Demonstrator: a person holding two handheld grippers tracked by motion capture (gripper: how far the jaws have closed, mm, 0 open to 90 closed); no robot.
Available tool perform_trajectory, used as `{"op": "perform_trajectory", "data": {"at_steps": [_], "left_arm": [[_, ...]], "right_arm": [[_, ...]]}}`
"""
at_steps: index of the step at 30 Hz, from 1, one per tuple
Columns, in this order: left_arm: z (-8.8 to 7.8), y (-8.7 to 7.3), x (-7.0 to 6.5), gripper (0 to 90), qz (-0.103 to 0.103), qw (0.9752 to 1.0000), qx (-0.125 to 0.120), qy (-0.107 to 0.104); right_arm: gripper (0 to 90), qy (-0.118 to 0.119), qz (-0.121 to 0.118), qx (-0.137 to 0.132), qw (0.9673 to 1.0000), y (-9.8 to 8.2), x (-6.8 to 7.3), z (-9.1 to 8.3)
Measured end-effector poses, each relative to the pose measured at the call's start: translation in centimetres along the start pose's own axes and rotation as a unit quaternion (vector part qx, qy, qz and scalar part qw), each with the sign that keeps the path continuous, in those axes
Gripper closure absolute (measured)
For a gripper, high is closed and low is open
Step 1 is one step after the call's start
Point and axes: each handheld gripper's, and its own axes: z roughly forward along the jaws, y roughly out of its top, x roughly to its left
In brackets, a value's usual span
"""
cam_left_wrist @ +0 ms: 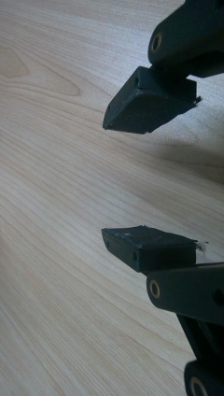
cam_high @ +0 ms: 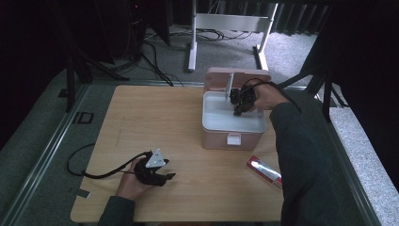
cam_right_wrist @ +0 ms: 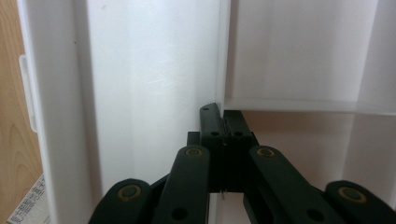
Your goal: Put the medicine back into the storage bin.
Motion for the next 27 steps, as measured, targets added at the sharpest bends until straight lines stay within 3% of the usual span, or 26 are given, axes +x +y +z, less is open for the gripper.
{"op": "perform_trajectory", "data": {"at_steps": [8, 13, 24, 27], "left_arm": [[-0.1, 0.0, 0.0, 41.4, 0.001, 1.0000, 0.000, 0.002], [-0.1, 0.0, 0.0, 41.4, 0.001, 1.0000, -0.001, 0.002], [0.0, 0.0, 0.0, 41.4, 0.000, 1.0000, 0.000, 0.001], [-0.1, 0.0, 0.0, 41.5, 0.000, 1.0000, 0.001, 0.001]], "right_arm": [[89.6, -0.004, 0.002, -0.019, 0.9998, -0.1, 0.4, -1.7], [89.6, 0.000, 0.010, -0.014, 0.9999, -0.7, 0.8, -2.3], [89.6, 0.010, 0.039, -0.006, 0.9992, -3.6, 1.6, -3.3], [89.6, 0.006, 0.060, -0.004, 0.9982, -5.4, 2.0, -4.0]]}}
